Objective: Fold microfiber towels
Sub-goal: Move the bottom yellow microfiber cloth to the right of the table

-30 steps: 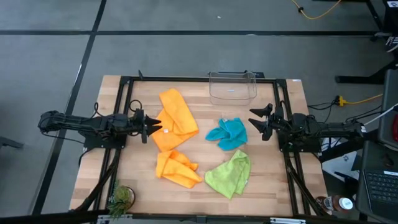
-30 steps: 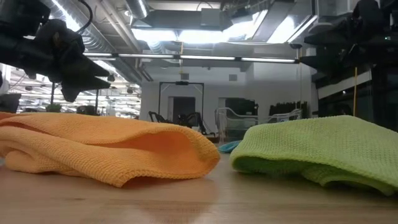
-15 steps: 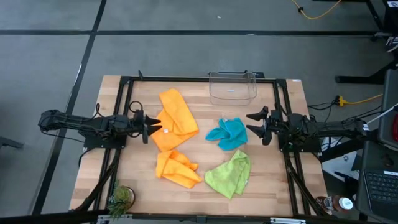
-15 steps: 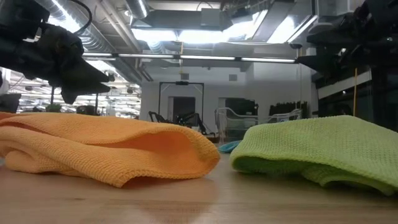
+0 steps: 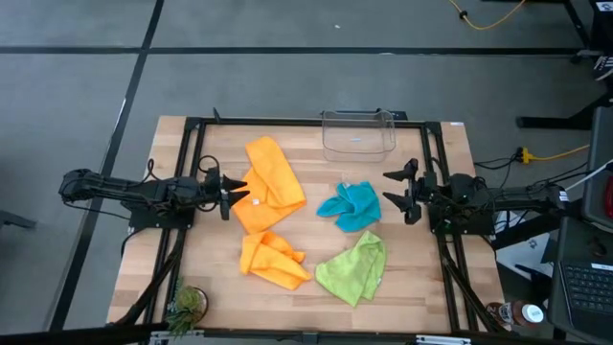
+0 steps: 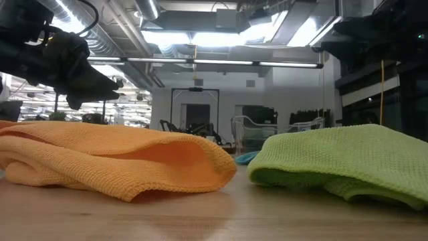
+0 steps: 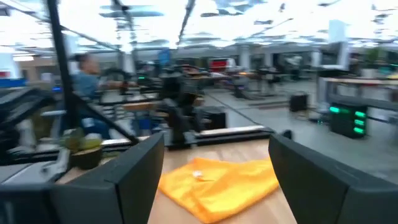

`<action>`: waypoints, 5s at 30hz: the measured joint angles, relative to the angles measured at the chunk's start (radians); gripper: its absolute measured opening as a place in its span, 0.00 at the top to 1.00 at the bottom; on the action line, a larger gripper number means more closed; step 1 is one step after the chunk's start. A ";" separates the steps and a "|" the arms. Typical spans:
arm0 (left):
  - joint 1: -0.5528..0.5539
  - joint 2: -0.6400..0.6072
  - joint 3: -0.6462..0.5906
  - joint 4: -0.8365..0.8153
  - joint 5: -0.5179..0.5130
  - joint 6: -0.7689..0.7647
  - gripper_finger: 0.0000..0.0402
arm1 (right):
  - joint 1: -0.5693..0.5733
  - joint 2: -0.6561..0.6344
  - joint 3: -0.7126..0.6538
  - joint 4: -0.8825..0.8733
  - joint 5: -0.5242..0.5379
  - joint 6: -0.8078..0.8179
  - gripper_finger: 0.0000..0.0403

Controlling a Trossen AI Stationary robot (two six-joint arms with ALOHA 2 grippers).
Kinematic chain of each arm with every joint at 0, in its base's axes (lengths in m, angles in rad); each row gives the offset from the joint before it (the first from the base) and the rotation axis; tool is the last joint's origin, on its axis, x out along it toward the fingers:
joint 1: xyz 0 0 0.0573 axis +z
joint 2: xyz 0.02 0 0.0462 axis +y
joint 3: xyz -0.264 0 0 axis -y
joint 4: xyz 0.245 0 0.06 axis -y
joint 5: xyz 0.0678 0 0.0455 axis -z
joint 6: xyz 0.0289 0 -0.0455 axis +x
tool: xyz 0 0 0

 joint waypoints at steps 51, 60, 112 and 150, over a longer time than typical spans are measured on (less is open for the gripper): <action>-0.034 0.326 0.110 0.543 0.139 0.229 0.41 | -0.041 0.725 0.515 -0.621 -0.043 0.109 0.45; -0.036 0.326 0.109 0.543 0.138 0.188 0.42 | -0.060 0.985 0.614 -0.441 -0.018 0.088 0.45; -0.034 0.326 0.109 0.499 0.112 0.190 0.42 | 0.123 1.848 1.469 -0.494 -0.358 -0.085 0.45; -0.034 0.326 0.109 0.499 0.057 0.188 0.42 | 0.204 1.833 1.475 -0.828 -0.150 -0.064 0.95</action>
